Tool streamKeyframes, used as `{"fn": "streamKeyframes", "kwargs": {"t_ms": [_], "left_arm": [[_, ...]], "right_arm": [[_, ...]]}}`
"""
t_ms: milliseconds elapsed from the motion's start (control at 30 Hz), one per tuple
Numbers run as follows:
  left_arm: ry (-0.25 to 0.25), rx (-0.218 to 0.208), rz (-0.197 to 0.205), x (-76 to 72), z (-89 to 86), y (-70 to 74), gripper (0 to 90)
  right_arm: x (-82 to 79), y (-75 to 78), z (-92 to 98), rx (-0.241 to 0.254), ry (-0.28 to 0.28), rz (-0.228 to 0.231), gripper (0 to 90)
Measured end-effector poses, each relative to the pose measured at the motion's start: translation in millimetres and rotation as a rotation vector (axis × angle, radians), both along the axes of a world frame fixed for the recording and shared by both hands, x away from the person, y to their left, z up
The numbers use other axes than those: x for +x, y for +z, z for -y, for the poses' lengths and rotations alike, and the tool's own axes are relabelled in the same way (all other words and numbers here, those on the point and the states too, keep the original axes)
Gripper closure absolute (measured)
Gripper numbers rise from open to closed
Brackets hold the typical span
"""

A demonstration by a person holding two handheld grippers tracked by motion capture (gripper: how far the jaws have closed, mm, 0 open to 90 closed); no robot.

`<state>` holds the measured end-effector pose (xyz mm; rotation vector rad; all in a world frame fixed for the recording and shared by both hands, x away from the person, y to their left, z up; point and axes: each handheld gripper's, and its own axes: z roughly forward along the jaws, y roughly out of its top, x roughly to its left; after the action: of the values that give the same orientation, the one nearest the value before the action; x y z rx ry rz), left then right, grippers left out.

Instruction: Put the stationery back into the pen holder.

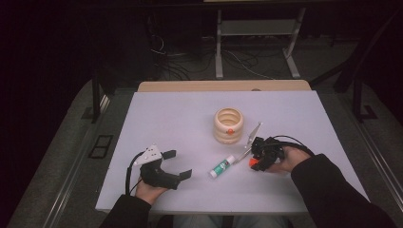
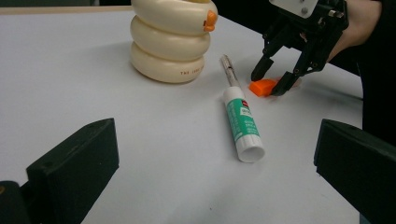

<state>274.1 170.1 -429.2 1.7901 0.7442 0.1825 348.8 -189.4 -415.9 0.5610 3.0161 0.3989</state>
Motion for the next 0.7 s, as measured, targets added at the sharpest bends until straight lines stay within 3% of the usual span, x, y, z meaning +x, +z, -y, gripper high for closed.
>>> {"fn": "streamKeyframes", "kwargs": {"t_ms": [700], "left_arm": [[-0.001, -0.002, -0.001, -0.3, 0.5, 0.0, 0.0]], "right_arm": [[-1.2, -2.6, -0.5, -0.042, 0.036, 0.032, 65.9]]}}
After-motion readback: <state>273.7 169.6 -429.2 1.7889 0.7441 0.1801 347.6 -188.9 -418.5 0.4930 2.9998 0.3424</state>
